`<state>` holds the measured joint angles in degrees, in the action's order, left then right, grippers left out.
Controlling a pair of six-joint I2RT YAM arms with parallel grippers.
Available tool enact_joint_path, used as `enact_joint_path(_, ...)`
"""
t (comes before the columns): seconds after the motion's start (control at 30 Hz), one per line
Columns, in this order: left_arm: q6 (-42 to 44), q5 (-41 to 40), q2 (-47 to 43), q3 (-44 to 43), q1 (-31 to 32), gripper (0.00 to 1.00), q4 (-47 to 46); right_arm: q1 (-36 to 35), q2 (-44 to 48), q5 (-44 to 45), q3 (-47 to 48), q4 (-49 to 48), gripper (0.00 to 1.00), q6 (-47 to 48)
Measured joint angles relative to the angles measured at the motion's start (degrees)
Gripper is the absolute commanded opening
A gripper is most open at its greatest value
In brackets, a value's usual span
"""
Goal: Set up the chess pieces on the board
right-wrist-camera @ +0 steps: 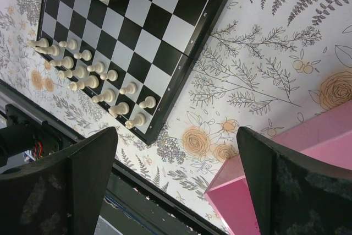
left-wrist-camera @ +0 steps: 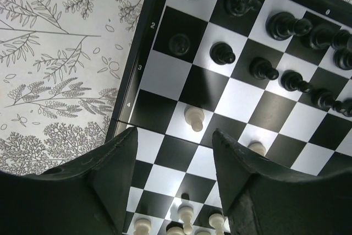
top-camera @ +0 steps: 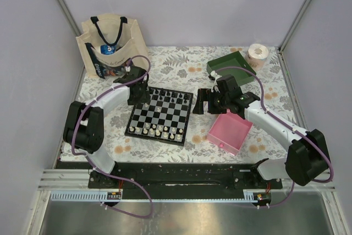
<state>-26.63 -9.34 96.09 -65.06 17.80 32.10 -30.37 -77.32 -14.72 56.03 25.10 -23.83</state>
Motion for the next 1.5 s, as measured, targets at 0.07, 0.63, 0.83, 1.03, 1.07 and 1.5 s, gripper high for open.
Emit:
enact_joint_path(0.07,-0.17,-0.13,0.24,-0.33,0.00,0.59,-0.26,0.00,0.00,0.00,0.00,0.00,1.00,0.00)
enact_joint_path(0.63,-1.20,-0.24,3.30,-1.70,0.55,0.46,-0.79,0.00,0.00,0.00,0.00,0.00,1.00,0.00)
enact_joint_path(0.83,-1.51,-0.22,3.56,-2.01,0.70,0.42,-0.98,0.00,0.00,0.02,0.00,0.00,1.00,0.00)
enact_joint_path(1.03,-1.68,-0.20,3.93,-2.01,0.85,0.40,-1.01,0.00,0.00,0.02,0.00,0.00,0.99,0.00)
enact_joint_path(1.07,-1.70,-0.17,4.02,-2.03,0.85,0.40,-1.01,0.00,0.00,0.00,0.00,0.00,1.00,0.00)
enact_joint_path(1.5,-1.92,0.13,5.22,-2.12,1.33,0.31,-1.01,0.00,0.00,-0.02,0.00,0.00,1.00,0.00)
